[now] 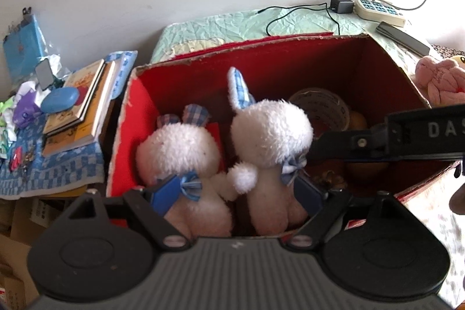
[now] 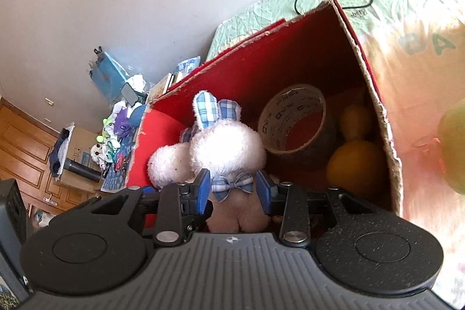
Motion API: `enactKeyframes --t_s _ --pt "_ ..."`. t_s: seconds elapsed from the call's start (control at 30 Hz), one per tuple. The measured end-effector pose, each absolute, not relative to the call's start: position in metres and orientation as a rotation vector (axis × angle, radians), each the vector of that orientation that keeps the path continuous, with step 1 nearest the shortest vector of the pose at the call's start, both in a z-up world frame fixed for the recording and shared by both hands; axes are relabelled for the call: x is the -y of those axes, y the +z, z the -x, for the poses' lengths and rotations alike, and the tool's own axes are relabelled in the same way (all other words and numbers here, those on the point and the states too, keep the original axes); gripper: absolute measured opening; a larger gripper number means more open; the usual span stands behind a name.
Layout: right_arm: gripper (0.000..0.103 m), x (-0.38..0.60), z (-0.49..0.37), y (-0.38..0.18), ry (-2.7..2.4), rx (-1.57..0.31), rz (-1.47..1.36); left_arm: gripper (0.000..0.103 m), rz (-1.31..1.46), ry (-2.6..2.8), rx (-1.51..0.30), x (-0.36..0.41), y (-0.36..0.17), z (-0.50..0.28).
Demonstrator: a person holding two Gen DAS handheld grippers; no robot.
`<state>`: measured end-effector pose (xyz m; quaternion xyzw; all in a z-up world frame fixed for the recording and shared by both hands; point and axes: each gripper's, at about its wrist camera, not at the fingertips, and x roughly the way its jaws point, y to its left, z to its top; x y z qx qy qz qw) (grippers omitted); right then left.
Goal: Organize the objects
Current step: 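Carry the second bunny into the red box beside the first and release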
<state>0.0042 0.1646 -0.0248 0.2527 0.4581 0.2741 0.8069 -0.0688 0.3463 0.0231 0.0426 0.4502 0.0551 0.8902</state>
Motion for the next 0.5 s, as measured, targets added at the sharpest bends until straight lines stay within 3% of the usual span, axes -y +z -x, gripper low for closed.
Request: enactKeyframes --t_s 0.5 --pt "0.037 -0.136 0.024 -0.009 0.673 -0.88 -0.452 0.087 -0.083 0.243 -0.916 -0.317 0.046 0.089"
